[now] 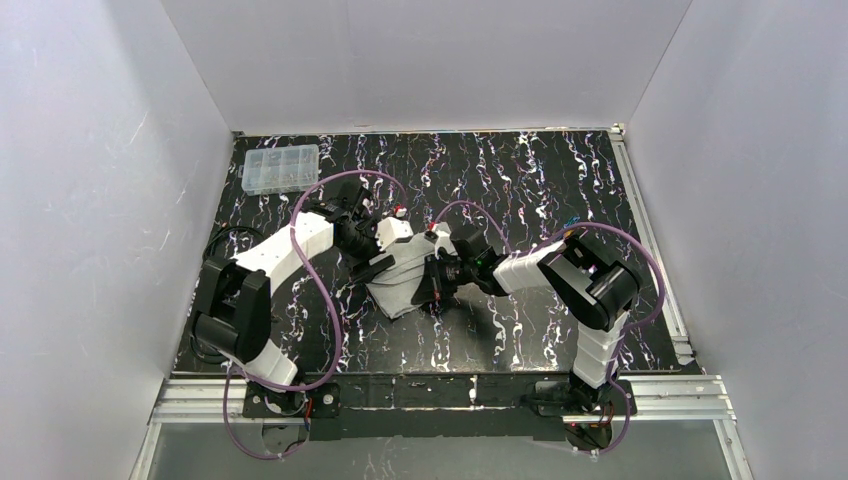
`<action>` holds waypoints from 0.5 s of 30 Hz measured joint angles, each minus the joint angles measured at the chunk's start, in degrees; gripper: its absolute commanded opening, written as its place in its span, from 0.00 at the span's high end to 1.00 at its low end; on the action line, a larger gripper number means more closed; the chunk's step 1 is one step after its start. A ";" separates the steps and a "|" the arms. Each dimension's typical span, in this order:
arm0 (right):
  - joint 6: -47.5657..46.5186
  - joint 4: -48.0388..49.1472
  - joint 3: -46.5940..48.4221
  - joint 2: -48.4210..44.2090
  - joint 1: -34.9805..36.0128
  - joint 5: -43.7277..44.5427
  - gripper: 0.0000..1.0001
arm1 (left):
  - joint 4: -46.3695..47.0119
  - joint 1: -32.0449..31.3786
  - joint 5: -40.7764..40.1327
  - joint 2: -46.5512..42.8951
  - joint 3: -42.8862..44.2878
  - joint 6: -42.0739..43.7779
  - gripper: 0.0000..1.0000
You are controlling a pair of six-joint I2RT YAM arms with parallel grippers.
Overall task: Fold the napkin into a case and place the utensils inside
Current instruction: Smooth out the 2/3-rectangle-folded napkin at the center of the board.
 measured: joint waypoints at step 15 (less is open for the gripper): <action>-0.26 0.17 -0.70 -0.02 0.42 0.00 0.99 | 0.87 -0.15 -0.37 1.81 -1.07 -1.33 0.51</action>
